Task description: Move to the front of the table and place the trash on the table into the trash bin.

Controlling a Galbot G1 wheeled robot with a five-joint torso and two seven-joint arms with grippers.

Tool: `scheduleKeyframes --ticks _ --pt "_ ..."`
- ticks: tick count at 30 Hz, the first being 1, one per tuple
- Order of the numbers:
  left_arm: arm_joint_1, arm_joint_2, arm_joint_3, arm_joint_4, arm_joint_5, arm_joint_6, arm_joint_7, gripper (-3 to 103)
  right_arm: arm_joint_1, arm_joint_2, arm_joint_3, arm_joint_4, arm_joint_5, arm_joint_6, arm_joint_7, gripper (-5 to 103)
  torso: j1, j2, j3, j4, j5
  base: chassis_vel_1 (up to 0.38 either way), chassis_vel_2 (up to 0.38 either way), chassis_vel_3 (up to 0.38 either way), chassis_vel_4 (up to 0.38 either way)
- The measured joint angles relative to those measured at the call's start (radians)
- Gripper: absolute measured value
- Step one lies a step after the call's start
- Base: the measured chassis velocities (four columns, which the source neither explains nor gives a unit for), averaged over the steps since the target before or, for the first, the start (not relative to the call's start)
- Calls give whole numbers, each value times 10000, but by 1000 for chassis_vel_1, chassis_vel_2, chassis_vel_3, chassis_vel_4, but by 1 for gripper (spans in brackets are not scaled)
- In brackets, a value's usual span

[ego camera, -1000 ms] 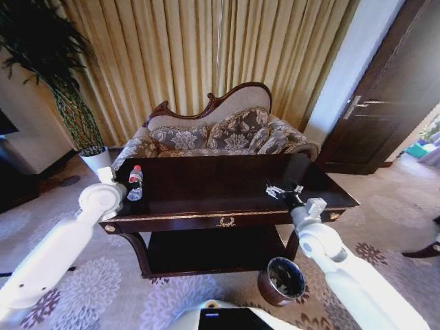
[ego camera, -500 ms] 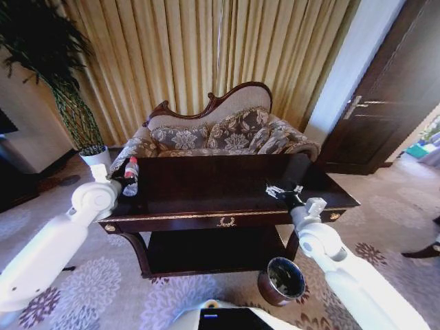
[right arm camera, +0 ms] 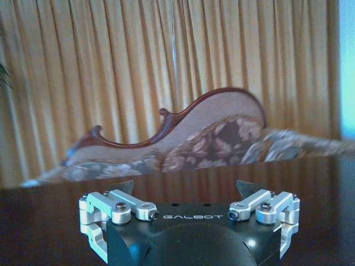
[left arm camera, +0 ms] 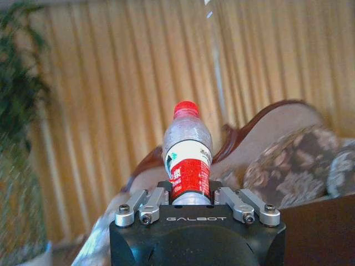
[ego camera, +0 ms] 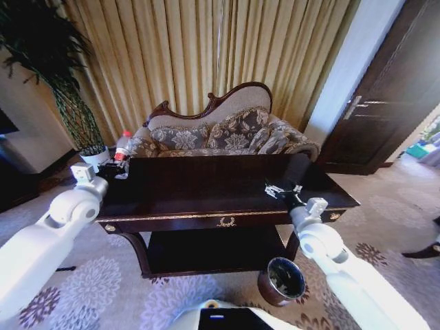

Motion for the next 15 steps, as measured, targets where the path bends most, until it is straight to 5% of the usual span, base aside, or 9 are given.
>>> scheduleKeyframes --ticks 8,15 --pt "68 284 -200 -240 926 -1827 1840 30 -253 -609 153 1893 1803 -204 307 100 0 0 -1 -2 0 0 0 0 0" --pt "-251 256 106 -807 1043 -2622 2394 30 -77 -1318 202 2727 2661 -227 296 100 0 0 -1 -3 2 0 0 0 0"
